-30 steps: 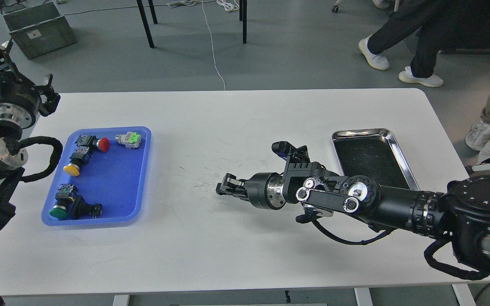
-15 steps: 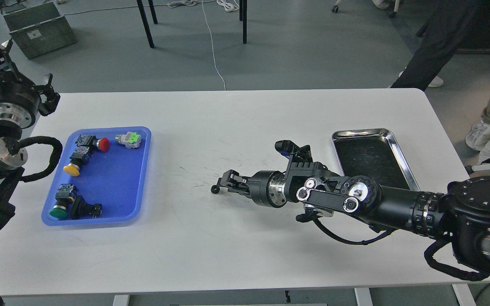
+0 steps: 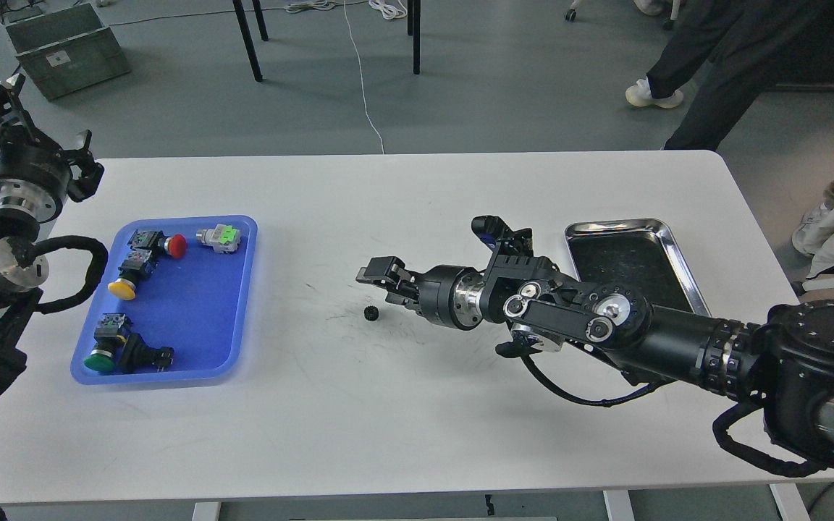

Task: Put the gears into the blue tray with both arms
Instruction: 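Lower the right gripper and release the black part on the table, then retract the right arm and swing the left gripper toward the part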

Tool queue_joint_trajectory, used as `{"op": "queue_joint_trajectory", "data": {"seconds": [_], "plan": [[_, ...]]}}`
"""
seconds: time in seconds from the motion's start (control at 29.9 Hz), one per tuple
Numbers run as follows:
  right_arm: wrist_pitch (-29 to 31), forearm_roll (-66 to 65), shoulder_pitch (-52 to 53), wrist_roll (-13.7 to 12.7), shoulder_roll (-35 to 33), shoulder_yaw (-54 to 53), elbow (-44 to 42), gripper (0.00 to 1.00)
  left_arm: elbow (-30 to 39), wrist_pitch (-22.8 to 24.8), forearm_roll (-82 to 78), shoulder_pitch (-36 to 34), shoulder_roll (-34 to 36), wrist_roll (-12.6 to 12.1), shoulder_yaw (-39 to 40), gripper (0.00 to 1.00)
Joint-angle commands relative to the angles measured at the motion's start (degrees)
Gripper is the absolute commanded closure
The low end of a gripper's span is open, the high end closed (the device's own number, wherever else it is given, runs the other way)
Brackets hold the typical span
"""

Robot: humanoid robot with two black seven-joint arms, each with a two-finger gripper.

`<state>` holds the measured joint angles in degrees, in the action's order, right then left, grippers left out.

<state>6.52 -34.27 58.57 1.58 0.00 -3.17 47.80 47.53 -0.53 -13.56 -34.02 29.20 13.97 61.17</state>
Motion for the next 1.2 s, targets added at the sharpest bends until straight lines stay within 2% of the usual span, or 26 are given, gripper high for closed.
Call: {"op": "queue_joint_trajectory", "data": {"seconds": [0.0,0.13,0.33,0.5,0.6,0.67,0.8,0.87,1.0,1.1,1.17], "plan": [[0.07,0.25,0.05,0.09,0.00,-5.69,-1.91,0.19,-0.16,0.00,-0.15,-0.17,0.16,-0.09,0.00,0.02],[-0.10,0.34,-0.12,0.27,0.00,-15.26,-4.99,0.07,-0.77,0.00,-0.33,-0.52,-0.02,-0.44,-0.08,0.02],[0.34,1.48,-4.77,0.18,0.00,-36.26,-6.32,0.04,-0.87,0.09,-0.94,-2.19,0.07,-0.97,-0.35,0.02],[3.40,11.83,-8.64,0.18,0.00,-49.72,-5.79,0.04,-0.43,0.09,-2.08,-3.24,-0.19,-0.97,-1.83,0.02],[6.48,19.48,-11.72,0.18,-0.35,-53.77,-5.52,0.04,0.89,0.09,-3.32,-3.77,-0.20,-0.97,-6.84,0.02],[8.59,24.75,-13.83,0.18,-3.50,-55.45,-5.43,0.04,2.82,0.09,-3.58,-4.82,0.33,-0.97,-9.57,0.02],[12.54,34.16,-18.13,0.18,-9.04,-58.17,-5.43,0.04,9.22,0.61,-7.96,-7.28,4.01,-1.58,-16.33,0.02],[14.30,36.81,-19.63,0.18,-11.41,-58.44,-5.61,0.04,13.70,0.96,-11.91,-9.47,5.43,-2.63,-19.93,0.02],[15.98,40.24,-22.70,0.27,-13.80,-60.10,-5.87,0.03,20.74,2.63,-23.32,-13.25,6.40,-4.57,-25.65,0.02],[16.60,40.68,-24.47,0.27,-13.89,-61.34,-5.96,0.03,22.16,2.81,-33.88,-14.05,5.61,-5.45,-28.99,0.02],[16.77,40.77,-25.52,0.27,-13.89,-62.57,-6.14,0.03,23.21,2.81,-46.94,-13.97,4.47,-5.71,-32.94,0.02]]}}
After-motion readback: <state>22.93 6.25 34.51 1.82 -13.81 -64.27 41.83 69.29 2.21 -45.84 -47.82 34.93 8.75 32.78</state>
